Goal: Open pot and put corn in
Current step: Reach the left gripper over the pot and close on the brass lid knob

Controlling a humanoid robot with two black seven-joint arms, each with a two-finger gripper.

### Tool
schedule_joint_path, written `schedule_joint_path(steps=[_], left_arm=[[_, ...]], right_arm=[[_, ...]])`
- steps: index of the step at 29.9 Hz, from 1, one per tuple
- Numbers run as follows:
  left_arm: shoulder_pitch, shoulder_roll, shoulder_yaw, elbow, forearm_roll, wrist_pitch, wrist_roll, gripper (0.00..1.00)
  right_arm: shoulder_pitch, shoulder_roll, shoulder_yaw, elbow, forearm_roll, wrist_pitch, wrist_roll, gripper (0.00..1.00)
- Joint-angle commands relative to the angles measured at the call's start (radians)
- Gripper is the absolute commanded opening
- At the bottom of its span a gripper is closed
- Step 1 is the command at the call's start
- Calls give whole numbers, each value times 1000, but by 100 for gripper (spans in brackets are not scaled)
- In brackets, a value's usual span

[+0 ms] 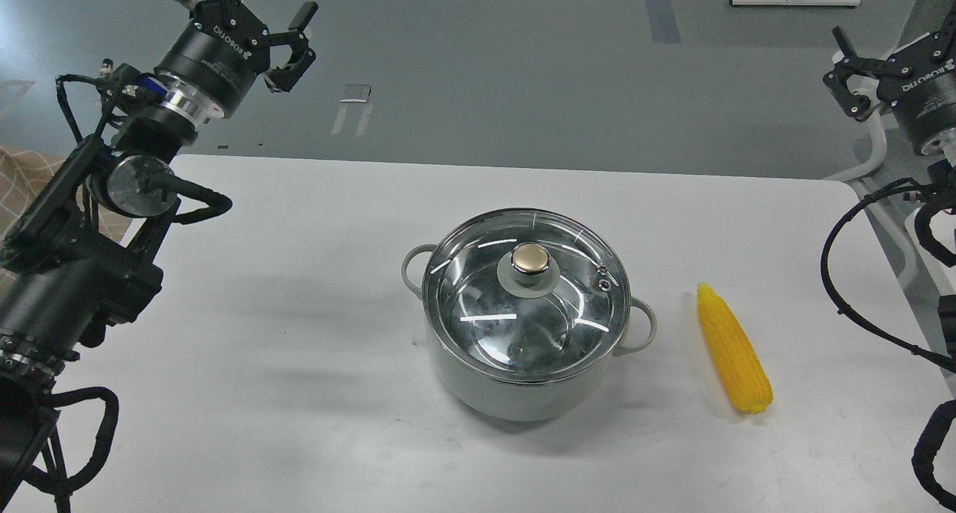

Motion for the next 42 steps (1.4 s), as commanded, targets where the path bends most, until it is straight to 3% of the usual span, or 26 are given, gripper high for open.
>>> schedule_joint_path(steps=[1,4,11,16,26,33,42], left_arm=[[21,62,3,-88,17,1,0,94],[55,135,45,-226,154,18,1,88],[113,186,49,-499,674,79,0,88],[113,171,71,-654,1007,72,-41,85],[11,145,416,-689,1602,86,-89,80],[17,103,529,-670,1788,87,-92,80],[24,87,566,-670,1796,87,-91,80]], right_arm=[[-24,5,1,28,4,0,0,100],[-32,5,8,28,8,0,0,100],[-69,7,13,43,12,0,14,100],[-100,5,28,45,13,0,17,100],[-130,-2,67,71,13,0,15,100],[-149,-2,76,95,13,0,17,100],[-155,-1,79,98,13,0,21,100]])
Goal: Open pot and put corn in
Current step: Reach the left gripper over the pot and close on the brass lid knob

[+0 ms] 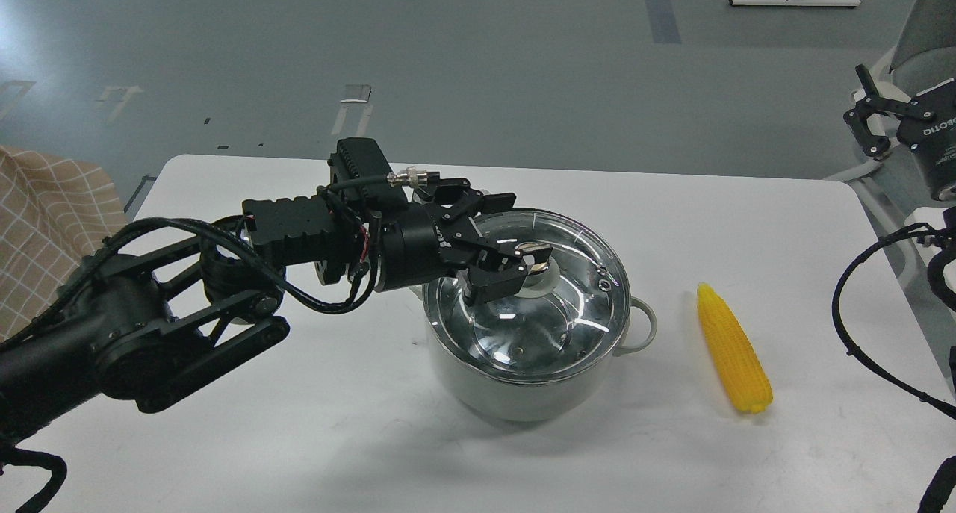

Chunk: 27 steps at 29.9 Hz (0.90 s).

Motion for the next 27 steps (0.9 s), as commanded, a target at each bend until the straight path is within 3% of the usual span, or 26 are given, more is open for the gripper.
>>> schedule_joint_path(steps=[1,5,9,24,27], left_arm=[[2,-4,20,0,1,1,1,80],[5,-14,28,18,2,1,4,79],[7,-22,43,32,19,3,7,71],[36,-62,58,86,44,32,9,69],[42,-60,60,86,44,35,7,57]], right_arm=[[-1,3,2,0,0,0,2,100],[-1,1,2,2,0,0,2,100],[-1,1,4,2,0,0,2,100],[-2,3,2,2,0,0,3,100],[-4,3,4,2,0,0,3,100]])
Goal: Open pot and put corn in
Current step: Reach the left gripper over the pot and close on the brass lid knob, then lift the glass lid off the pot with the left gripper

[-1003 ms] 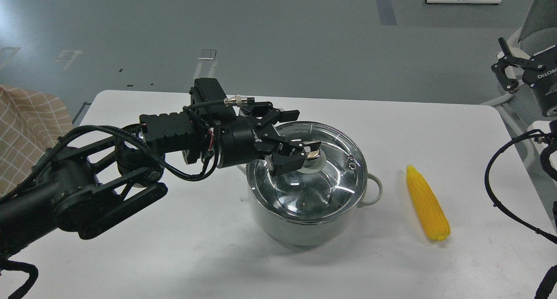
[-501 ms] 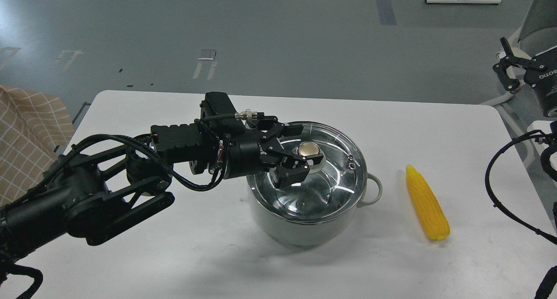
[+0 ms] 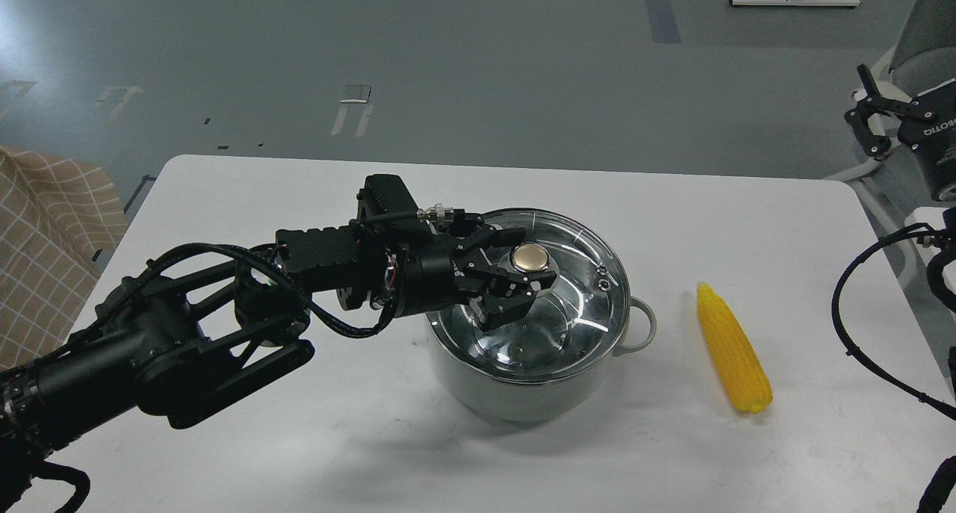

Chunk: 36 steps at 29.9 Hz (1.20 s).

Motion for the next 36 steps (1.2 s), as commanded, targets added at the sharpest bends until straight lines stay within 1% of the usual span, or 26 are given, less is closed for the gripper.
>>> schedule_joint_path(steps=[1,2,6,12,19,23,25,28,29,30,33,34,36], left_arm=[[5,1,-1,1,0,3,-2,51],[5,1,-1,1,0,3,0,47],[4,0,-4,1,0,4,-2,42],[4,-8,-6,-2,0,4,-2,42],[-4,15,-22,-57,0,6,0,41],[-13,67,-81,-96,0,4,-2,41],[-13,99,-127,-108,-2,-2,-9,42],[-13,182,-191,-124,-59,-3,-11,42],[-11,228,-214,-128,-95,0,-12,42],[-11,228,-214,-128,-96,0,-12,42],[5,360,-254,-111,-218,26,-12,41],[8,377,-256,-104,-241,36,-11,41],[56,429,-257,-64,-290,79,-11,41]], right_arm=[[-2,2,1,0,0,0,1,100],[-2,2,1,0,0,0,1,100],[-3,2,1,0,0,0,1,100],[-3,2,0,0,0,0,-1,100],[-5,2,1,-1,0,0,-1,100],[-6,2,0,-3,0,0,1,100],[-6,3,0,-3,0,0,-1,100],[-5,3,0,-3,0,0,-1,100],[-5,3,0,-2,0,0,1,100],[-5,3,0,-1,0,0,1,100],[-6,-1,0,-3,0,0,-1,100],[-6,-1,0,-3,0,0,-1,100],[-6,-1,0,-9,0,0,-1,100]])
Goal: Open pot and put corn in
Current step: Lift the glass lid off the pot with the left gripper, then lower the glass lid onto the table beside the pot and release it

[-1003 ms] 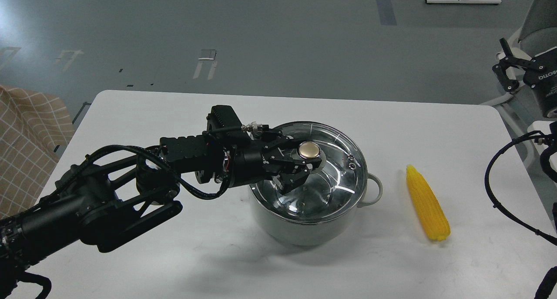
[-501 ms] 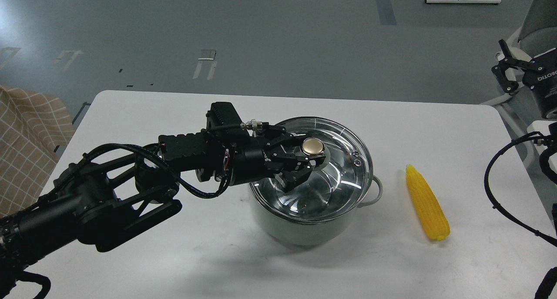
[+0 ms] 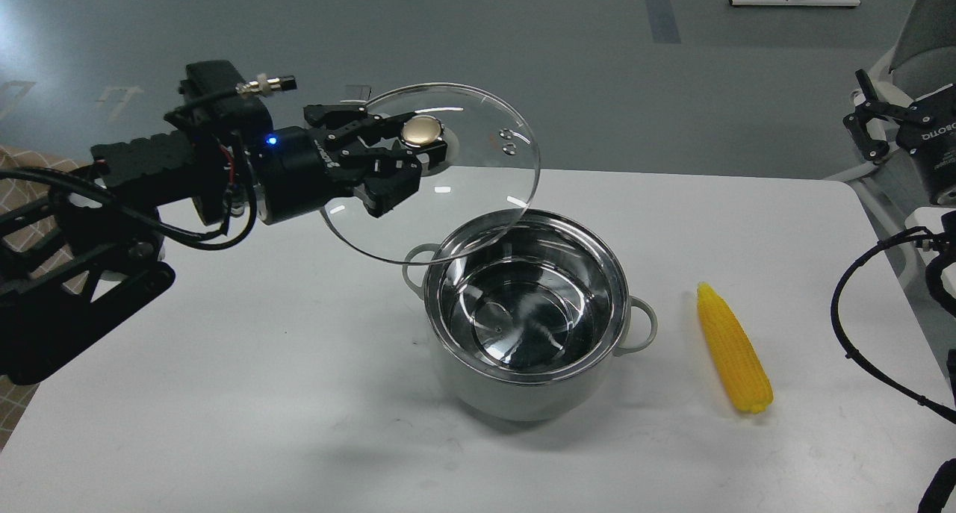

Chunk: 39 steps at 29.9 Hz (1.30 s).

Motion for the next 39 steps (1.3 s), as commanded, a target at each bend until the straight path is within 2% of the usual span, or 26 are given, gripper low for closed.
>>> schedule_joint_path(steps=[1,6,8,13,19,25,31,35,39], left_arm=[[65,94,-9,53,-81,62,1,41],[163,187,-6,142,-109,186,-16,41],[217,218,-6,179,-130,244,-36,41],[350,241,5,242,-135,364,-60,41],[439,227,9,308,-127,400,-65,41],[472,159,25,377,-118,403,-77,41],[479,152,39,432,-130,404,-83,41],[485,137,40,474,-136,447,-100,41],[518,129,40,481,-136,456,-105,41]], right_arm=[[-2,-1,0,-6,0,0,0,100],[-7,4,-3,1,0,0,-1,100],[-7,6,-4,3,0,0,-1,100],[-4,4,-4,-3,0,0,-1,100],[-7,4,-4,-5,0,0,-1,100],[-7,6,-3,-6,0,0,1,100],[-5,6,-3,-6,0,0,1,100],[-7,4,-1,-11,0,0,1,100],[-11,6,-1,-11,0,0,1,100]])
